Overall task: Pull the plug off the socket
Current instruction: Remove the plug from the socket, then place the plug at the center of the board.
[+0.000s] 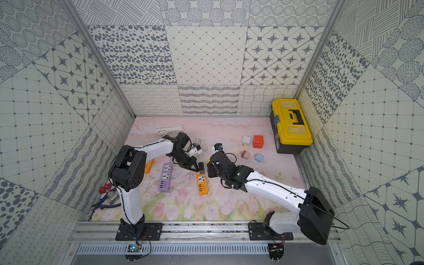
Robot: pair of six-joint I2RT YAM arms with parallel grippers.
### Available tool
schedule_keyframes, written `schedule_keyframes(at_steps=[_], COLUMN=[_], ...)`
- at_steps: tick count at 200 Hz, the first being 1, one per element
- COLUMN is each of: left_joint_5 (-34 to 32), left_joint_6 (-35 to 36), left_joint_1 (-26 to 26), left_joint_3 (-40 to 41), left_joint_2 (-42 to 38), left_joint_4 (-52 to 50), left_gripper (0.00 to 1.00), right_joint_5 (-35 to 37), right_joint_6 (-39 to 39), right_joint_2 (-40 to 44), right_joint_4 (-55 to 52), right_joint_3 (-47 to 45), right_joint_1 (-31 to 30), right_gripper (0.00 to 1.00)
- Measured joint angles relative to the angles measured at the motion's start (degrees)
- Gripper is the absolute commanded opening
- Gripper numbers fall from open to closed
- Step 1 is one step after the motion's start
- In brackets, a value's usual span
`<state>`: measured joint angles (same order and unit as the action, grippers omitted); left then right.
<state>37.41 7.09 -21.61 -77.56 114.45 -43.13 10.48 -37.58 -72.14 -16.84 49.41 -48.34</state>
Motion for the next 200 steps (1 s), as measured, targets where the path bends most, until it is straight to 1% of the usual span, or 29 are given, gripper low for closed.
schedule_keyframes(at_steps=[22, 51, 71, 97, 132, 170, 200], left_joint_5=[0.00, 0.00, 0.00, 0.00, 0.00, 0.02, 0.02], left_joint_6=[0.00, 0.00, 0.00, 0.00, 0.00, 0.00, 0.00], left_joint_1=[0.00, 0.02, 0.02, 0.02, 0.02, 0.02, 0.04], left_joint_3=[0.00, 0.00, 0.00, 0.00, 0.00, 0.00, 0.00], left_joint_2=[0.00, 0.00, 0.00, 0.00, 0.00, 0.00, 0.00], left_joint_4=[0.00, 0.00, 0.00, 0.00, 0.00, 0.00, 0.00], left_gripper=[0.00, 0.00, 0.00, 0.00, 0.00, 0.00, 0.00], right_joint_5=[-4.90, -11.67, -15.72, -19.12, -21.44, -21.84, -21.92], right_joint_6=[-1.29, -2.54, -2.78, -2.73, -2.51, -1.36, -0.50], right_joint_2=[1.33, 0.63, -2.58, -10.03, -21.62, -33.07, -39.76], right_joint_4=[0.68, 2.25, 4.57, 6.88, 9.40, 10.25, 10.16], right_joint_3=[-2.80, -4.42, -3.67, -0.11, 7.67, 17.29, 23.04], right_joint_1=[8.61, 17.97, 23.50, 28.89, 32.74, 33.05, 33.05], right_gripper=[0.18, 0.18, 0.18, 0.19, 0.19, 0.21, 0.27])
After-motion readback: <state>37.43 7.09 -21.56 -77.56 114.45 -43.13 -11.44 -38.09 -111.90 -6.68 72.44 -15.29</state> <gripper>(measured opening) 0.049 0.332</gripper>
